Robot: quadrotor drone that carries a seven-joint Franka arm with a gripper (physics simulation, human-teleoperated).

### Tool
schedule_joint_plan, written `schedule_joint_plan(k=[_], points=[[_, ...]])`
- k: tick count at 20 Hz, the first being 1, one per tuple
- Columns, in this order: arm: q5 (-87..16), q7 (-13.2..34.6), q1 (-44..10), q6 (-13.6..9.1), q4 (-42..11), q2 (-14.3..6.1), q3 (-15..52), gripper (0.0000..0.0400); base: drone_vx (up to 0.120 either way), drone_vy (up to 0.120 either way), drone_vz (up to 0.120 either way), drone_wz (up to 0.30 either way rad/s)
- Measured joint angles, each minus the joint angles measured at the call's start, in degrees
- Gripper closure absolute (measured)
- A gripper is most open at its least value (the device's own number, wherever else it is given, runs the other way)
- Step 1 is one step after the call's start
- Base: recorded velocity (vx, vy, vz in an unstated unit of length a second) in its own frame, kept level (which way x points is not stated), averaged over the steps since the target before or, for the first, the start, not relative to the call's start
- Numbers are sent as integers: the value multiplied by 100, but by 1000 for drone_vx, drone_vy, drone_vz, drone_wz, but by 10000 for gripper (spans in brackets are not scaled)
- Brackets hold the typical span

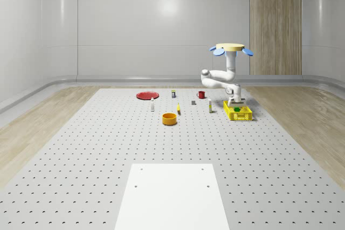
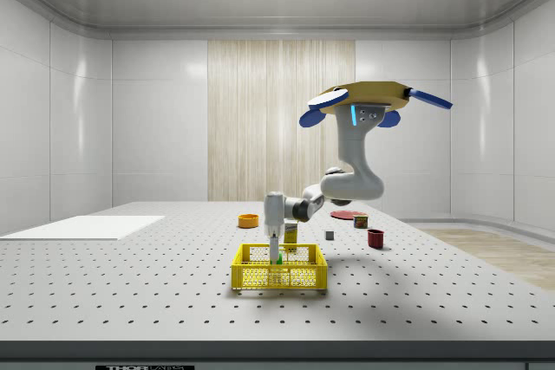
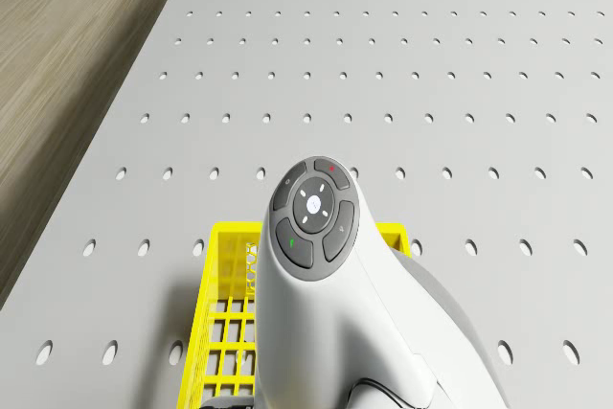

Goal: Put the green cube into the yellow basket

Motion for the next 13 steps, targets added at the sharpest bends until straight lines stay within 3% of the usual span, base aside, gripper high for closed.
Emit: schedule_joint_plan(k=[5,13], points=[[79,20,29,-65,-37,16,100,28,0,0,0,0],[454,28,110,-238,-160,16,509,4,0,0,0,0]])
